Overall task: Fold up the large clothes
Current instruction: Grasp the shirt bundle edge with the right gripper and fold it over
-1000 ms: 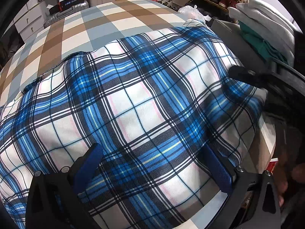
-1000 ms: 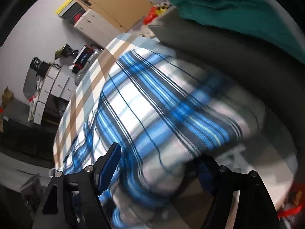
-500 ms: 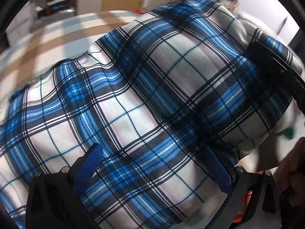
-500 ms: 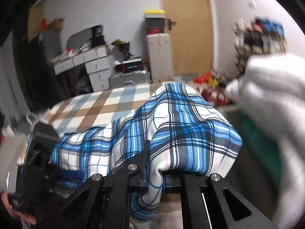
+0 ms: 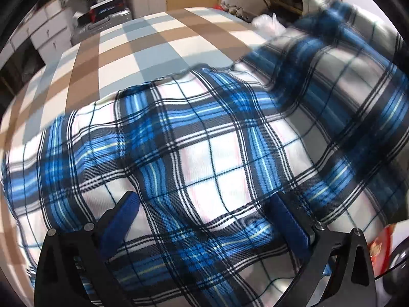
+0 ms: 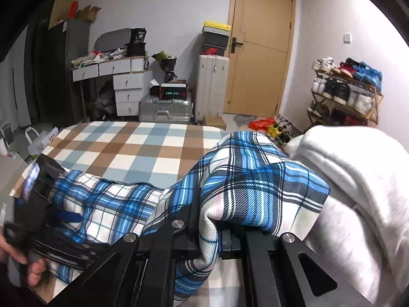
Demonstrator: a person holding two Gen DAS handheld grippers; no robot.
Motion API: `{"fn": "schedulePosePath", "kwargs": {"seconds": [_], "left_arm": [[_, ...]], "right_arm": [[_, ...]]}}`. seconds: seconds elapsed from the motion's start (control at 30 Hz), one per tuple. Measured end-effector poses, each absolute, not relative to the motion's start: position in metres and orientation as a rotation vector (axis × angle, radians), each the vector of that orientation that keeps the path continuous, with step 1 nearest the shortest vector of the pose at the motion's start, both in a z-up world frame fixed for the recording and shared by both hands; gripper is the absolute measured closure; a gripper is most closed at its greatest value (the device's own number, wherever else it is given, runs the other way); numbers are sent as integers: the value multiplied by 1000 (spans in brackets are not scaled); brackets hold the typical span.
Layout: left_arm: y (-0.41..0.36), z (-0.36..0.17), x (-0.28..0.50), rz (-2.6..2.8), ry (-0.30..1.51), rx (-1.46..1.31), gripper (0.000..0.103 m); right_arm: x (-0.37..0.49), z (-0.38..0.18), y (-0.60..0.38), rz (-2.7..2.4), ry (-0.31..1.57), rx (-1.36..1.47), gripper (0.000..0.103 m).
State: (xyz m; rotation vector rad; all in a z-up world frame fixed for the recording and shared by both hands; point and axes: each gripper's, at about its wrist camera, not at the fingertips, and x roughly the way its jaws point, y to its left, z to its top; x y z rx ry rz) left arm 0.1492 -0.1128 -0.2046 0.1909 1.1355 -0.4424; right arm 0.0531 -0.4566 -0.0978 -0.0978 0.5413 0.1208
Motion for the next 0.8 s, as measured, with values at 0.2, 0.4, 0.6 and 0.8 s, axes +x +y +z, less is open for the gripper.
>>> {"fn": "schedulePosePath", "kwargs": {"seconds": [0.2, 0.4, 0.6, 0.8], "left_arm": [[-60, -156, 156, -501, 995, -70, 18], [-69, -201, 165, -457, 1139, 3, 13], [-100, -199, 176, -568, 1097, -116, 2], [-39, -147, 181, -661, 1021, -455, 3]], "right_arm": [[48, -94, -463, 120, 549, -115, 96], [57, -89, -467, 104, 548, -155, 96], [62, -68, -459, 90, 528, -242, 96], [39, -22, -415, 147, 449, -290, 96]]}}
